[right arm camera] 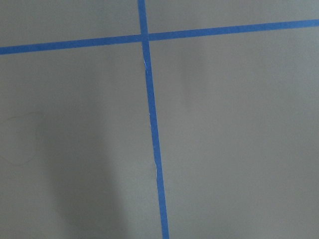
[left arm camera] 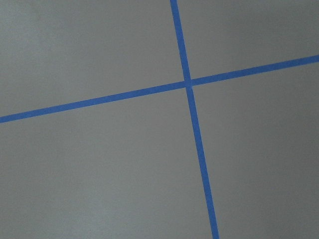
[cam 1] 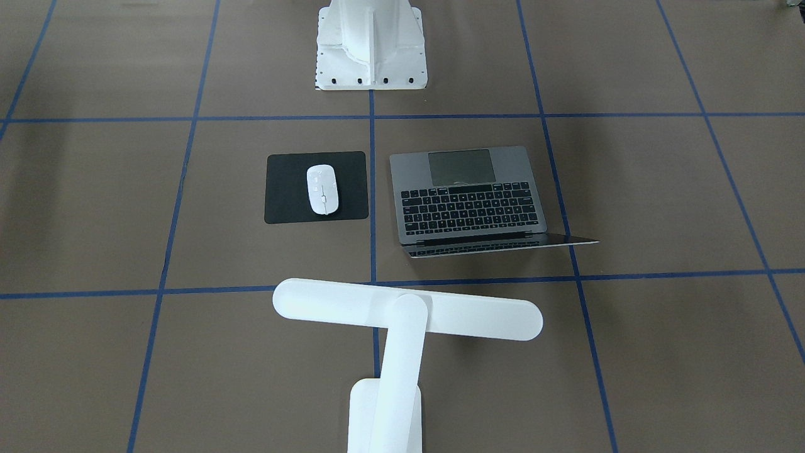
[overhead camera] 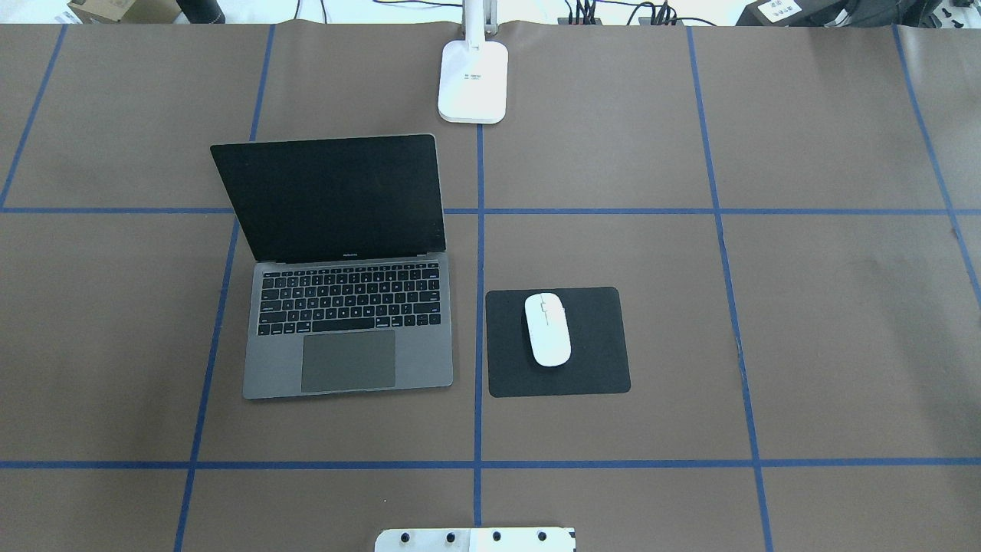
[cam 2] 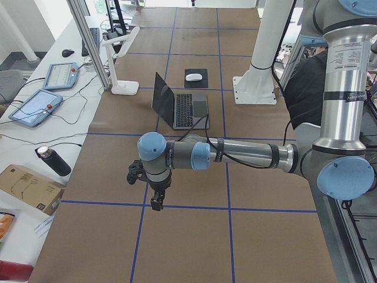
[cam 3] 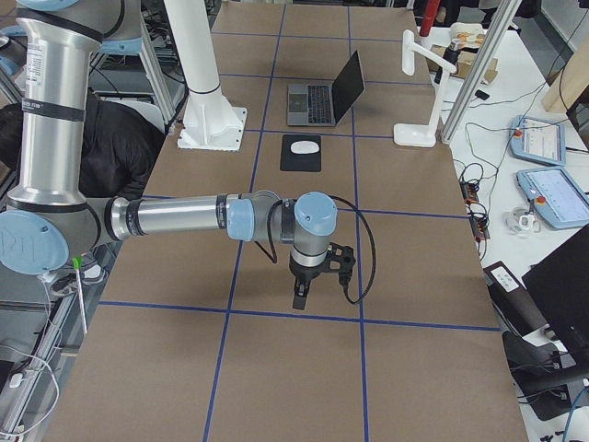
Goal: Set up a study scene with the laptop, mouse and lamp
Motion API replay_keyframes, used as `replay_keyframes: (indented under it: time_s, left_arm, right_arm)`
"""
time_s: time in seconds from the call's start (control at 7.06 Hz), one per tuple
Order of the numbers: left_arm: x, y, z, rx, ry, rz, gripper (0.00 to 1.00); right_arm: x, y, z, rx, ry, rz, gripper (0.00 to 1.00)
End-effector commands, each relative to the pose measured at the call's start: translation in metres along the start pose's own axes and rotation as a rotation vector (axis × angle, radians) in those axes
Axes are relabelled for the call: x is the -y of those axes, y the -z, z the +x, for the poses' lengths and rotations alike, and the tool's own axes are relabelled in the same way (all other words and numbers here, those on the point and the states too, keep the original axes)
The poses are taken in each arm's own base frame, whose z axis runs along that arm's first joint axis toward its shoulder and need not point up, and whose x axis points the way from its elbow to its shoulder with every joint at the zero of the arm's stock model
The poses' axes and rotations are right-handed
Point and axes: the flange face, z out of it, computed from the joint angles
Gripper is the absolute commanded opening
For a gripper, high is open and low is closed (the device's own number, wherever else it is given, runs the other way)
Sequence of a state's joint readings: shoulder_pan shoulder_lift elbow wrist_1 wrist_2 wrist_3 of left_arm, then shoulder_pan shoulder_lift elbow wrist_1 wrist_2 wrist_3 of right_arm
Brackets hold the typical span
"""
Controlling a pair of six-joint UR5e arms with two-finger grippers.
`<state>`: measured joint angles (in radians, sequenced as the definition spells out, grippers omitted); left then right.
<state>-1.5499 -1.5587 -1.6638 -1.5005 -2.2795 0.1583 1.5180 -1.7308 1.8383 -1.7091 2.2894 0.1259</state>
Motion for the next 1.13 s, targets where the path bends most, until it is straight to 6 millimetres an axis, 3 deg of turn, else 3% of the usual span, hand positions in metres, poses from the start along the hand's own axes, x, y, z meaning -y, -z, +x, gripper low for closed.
replay_keyframes:
  time_s: [0.0,0.99]
  left_arm:
    - [-0.0001,-0.0011,-0.0005,0.000,-0.001,-0.001,1.00]
    - [-0.0013,-0.0027,-0.0018,-0.001,0.002,-0.005,0.99]
  right_arm:
    - [0.0007,0.0018,-0.0014,0.011,0.002,0.004,0.99]
    - [0.0002,0.0098,-0.0034,0.025,0.005,0.028,0.99]
